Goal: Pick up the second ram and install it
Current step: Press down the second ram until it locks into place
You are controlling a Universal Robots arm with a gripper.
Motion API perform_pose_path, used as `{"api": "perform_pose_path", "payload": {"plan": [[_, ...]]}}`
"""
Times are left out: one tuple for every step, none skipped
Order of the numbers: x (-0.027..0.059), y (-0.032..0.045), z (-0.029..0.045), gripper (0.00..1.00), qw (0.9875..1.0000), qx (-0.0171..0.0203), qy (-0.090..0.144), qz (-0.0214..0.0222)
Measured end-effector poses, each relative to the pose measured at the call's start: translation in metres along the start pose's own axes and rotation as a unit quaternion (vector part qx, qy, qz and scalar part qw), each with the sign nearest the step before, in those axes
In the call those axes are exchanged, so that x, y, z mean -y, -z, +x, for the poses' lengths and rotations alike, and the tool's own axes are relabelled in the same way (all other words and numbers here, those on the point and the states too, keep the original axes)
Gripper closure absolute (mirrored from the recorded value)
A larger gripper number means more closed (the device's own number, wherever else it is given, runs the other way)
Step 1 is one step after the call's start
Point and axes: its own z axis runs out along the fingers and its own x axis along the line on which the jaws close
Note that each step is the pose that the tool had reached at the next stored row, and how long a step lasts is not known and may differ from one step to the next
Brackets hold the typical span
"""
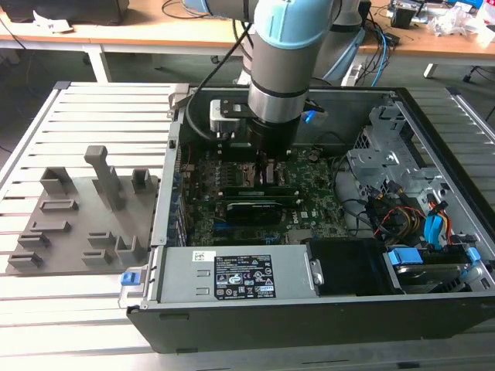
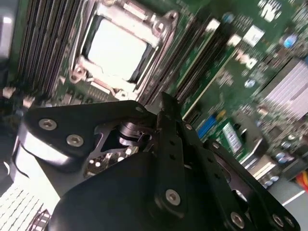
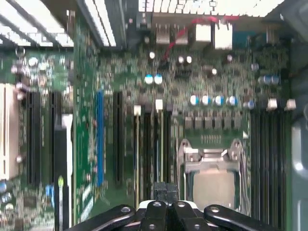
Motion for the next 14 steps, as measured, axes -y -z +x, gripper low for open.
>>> {"api": "perform_pose_path", "payload": {"plan": [[-0.0060, -0.0002, 0.0000, 0.89, 1.0000, 0.0000, 0.000, 0.0006], [-0.0135, -0.0005, 0.0001, 0.89, 1.0000, 0.0000, 0.000, 0.0014], [-0.0227, -0.0012, 0.0002, 0.89, 1.0000, 0.0000, 0.000, 0.0025], [-0.0263, -0.0015, 0.0002, 0.89, 1.0000, 0.0000, 0.000, 0.0027], [-0.0281, -0.0021, 0.0003, 0.89, 1.0000, 0.0001, 0.000, 0.0027], [-0.0291, -0.0028, 0.0005, 0.89, 1.0000, -0.0002, 0.000, 0.0026], [-0.0298, -0.0034, 0.0005, 0.89, 1.0000, -0.0001, 0.000, 0.0026], [-0.0302, -0.0040, 0.0005, 0.89, 1.0000, -0.0001, 0.000, 0.0026], [-0.0306, -0.0049, 0.0006, 0.89, 1.0000, -0.0001, 0.000, 0.0026], [-0.0306, -0.0053, 0.0006, 0.89, 1.0000, -0.0002, 0.000, 0.0026], [-0.0307, -0.0060, 0.0006, 0.89, 1.0000, 0.0000, 0.000, 0.0025], [-0.0307, -0.0072, 0.0007, 0.89, 1.0000, -0.0003, 0.000, 0.0025], [-0.0305, -0.0070, 0.0007, 0.89, 1.0000, 0.0001, 0.000, 0.0026], [-0.0288, -0.0030, 0.0001, 0.89, 1.0000, 0.0011, 0.000, 0.0034]]}}
